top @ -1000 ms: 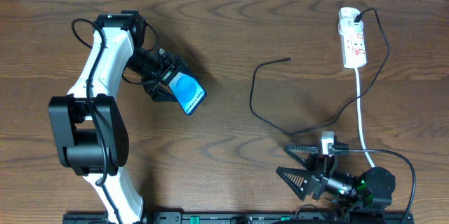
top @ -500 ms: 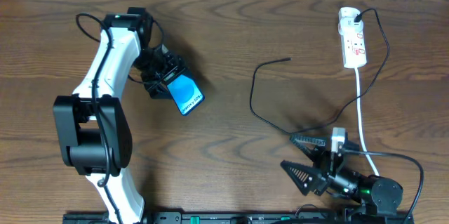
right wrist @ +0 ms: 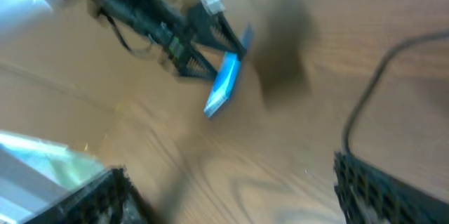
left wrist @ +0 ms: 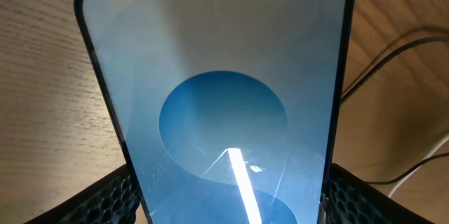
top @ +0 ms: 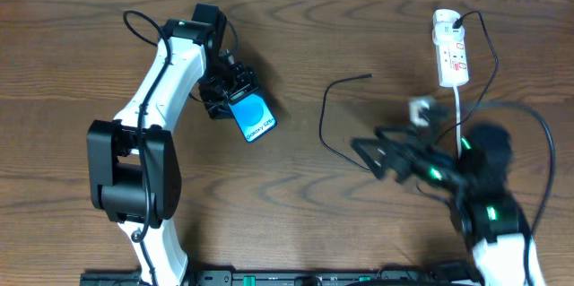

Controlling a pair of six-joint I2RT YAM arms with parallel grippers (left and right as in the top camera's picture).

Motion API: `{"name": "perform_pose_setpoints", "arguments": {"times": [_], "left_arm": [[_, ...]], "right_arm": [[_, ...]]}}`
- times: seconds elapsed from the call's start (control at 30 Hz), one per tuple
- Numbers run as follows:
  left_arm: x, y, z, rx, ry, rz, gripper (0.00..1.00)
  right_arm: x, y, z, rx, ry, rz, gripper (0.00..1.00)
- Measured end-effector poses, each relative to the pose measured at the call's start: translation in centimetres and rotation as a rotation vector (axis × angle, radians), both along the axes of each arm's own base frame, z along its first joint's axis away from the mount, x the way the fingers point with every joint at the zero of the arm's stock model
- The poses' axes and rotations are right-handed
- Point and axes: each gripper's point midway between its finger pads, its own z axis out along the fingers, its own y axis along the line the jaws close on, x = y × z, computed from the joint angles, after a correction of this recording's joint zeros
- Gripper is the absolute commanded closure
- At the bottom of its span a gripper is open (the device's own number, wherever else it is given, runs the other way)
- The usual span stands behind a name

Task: Plug charger to phone and switch on socket
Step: 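Move the right gripper toward the phone held by the left gripper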

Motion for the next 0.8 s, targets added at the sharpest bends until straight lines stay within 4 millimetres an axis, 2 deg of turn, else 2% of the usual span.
{"name": "perform_pose_setpoints", "arguments": {"times": [0.13, 0.23, 0.33, 0.43, 0.53, 0.6, 0.8], "left_arm": [[0.4, 0.0, 0.0, 0.001, -0.009, 0.022, 0.51], [0.8, -0.1, 0.0, -0.001, -0.02, 0.035, 0.51], [0.8, -0.1, 0.0, 0.0, -0.016, 0.044, 0.51], [0.8, -0.1, 0.0, 0.0, -0.015, 0.048, 0.51], [0.9, -0.1, 0.0, 0.001, -0.018, 0.048, 0.51], [0.9, -0.1, 0.0, 0.001, -0.019, 0.048, 0.51], [1.0, -0.1, 0.0, 0.0, -0.023, 0.048, 0.51]], "right_arm": [[2.7, 3.9, -0.7, -0.206, 0.004, 0.063, 0.01], [4.7, 6.9, -1.6, -0.281, -0.016, 0.088, 0.02], [6.8, 8.8, -3.7, -0.313, 0.0, 0.08, 0.05], [8.3, 10.4, -7.0, -0.329, 0.041, 0.075, 0.08], [8.9, 12.1, -9.7, -0.33, 0.073, 0.084, 0.11], [8.9, 13.4, -10.6, -0.316, 0.072, 0.097, 0.13], [8.3, 16.8, -10.3, -0.257, 0.032, 0.13, 0.26]]}}
